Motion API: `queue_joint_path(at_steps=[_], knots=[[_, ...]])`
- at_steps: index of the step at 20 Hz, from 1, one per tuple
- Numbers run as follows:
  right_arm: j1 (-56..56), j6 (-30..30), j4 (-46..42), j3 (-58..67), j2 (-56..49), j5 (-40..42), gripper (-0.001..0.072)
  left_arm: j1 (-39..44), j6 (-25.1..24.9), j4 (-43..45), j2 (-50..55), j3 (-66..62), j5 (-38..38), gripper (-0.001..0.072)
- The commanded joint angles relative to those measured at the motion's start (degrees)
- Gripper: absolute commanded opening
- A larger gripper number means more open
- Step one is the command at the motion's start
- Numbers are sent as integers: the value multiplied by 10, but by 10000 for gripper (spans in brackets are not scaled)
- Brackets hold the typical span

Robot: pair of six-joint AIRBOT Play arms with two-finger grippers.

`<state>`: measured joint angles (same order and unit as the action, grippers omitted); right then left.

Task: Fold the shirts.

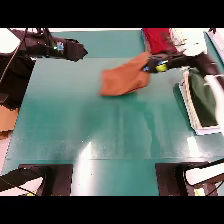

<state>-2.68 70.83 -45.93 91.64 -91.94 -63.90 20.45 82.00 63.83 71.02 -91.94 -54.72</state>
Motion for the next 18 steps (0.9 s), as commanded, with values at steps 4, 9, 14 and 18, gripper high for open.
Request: queue_joint_path(at_steps=[4,9,14,18], knots=[[-245,2,-3,3,59,3,13,22,6,-4,1,0,33,26],[-310,-15,57,12,44,74,13,22,22,-4,2,0,33,26],[-310,-19,59,131,8,94,13,22,35,-5,2,0,30,26],[-311,-19,52,216,5,81,13,22,35,-4,2,0,17,26]])
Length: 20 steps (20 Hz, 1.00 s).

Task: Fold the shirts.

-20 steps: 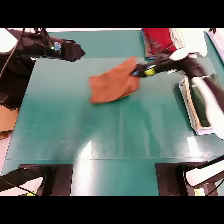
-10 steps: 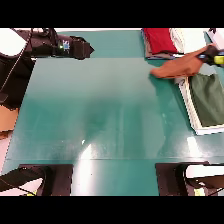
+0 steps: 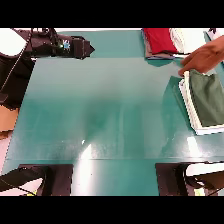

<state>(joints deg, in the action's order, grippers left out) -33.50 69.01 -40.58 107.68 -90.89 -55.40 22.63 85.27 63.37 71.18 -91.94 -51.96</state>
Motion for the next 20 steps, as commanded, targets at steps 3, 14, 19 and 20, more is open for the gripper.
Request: queue_joint_path(at_steps=[3,14,19,20], knots=[[-9,-1,-1,90,-3,-52,13,0,2,0,0,0,-22,26],[-94,-1,-112,-147,184,-158,13,0,-3,1,0,0,-31,26],[-103,6,-283,-332,287,-183,15,0,-23,1,0,0,-35,27],[-103,20,-313,-365,302,-186,17,0,-25,1,0,1,-37,27]])
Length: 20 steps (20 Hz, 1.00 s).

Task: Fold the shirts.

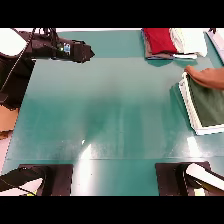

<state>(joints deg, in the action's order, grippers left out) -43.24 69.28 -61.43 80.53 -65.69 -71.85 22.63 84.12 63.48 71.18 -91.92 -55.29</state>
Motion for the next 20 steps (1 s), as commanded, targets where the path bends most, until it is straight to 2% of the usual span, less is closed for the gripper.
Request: queue_joint_path(at_steps=[1,2,3,4,5,6,8,10,13,17,20], knots=[[-5,33,-132,-125,64,-26,17,0,-17,0,0,2,-8,27],[-5,50,-153,-152,76,-31,27,0,-17,0,0,3,-12,26],[-5,56,-165,-172,85,-40,147,0,-18,0,0,5,-13,26],[-5,61,-177,-189,92,-45,350,0,-21,0,0,7,-14,26],[-5,64,-191,-201,97,-55,513,0,-21,1,0,7,-15,26],[-5,68,-210,-202,100,-67,556,0,-21,1,0,8,-16,26],[-5,71,-232,-172,100,-95,556,0,-21,1,0,8,-16,26],[-5,99,-216,-117,100,-93,556,0,-21,1,0,8,-19,27],[-4,119,-120,-27,100,-83,556,0,-21,1,0,8,-28,27],[32,119,58,32,100,-99,555,-2,-21,5,0,7,-23,27],[137,118,72,33,99,-96,555,-2,-21,7,0,7,-22,27]])
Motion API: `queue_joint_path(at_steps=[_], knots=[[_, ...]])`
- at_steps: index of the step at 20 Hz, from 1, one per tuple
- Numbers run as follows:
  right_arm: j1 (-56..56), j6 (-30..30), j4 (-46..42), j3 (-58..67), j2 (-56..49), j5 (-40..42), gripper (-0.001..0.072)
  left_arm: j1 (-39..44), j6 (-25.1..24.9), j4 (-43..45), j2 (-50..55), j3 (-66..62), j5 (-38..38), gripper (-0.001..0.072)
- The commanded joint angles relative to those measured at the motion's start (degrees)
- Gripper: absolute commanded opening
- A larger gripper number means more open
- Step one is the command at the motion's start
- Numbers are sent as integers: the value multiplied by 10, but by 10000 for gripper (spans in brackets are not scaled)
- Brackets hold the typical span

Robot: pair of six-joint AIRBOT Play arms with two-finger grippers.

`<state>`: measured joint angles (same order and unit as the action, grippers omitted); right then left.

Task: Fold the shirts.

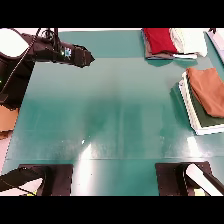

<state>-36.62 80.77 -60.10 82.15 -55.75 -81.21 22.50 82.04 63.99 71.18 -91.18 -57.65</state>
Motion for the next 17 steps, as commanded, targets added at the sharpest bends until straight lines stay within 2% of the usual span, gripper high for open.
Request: queue_joint_path(at_steps=[1,4,5,6,7,8,12,17], knots=[[109,2,59,17,-3,1,554,0,0,2,0,0,2,27],[223,2,50,17,-13,19,549,0,0,1,0,0,2,27],[257,2,43,17,-19,24,503,0,0,1,0,0,2,27],[289,2,38,17,-25,26,350,0,0,1,0,0,2,27],[319,1,30,17,-32,26,145,0,0,1,0,0,2,27],[343,-4,30,17,-39,27,15,0,0,1,0,0,2,27],[399,-5,30,17,-64,34,15,0,0,0,0,0,2,27],[411,-5,31,17,-81,31,15,0,0,0,0,0,2,27]])
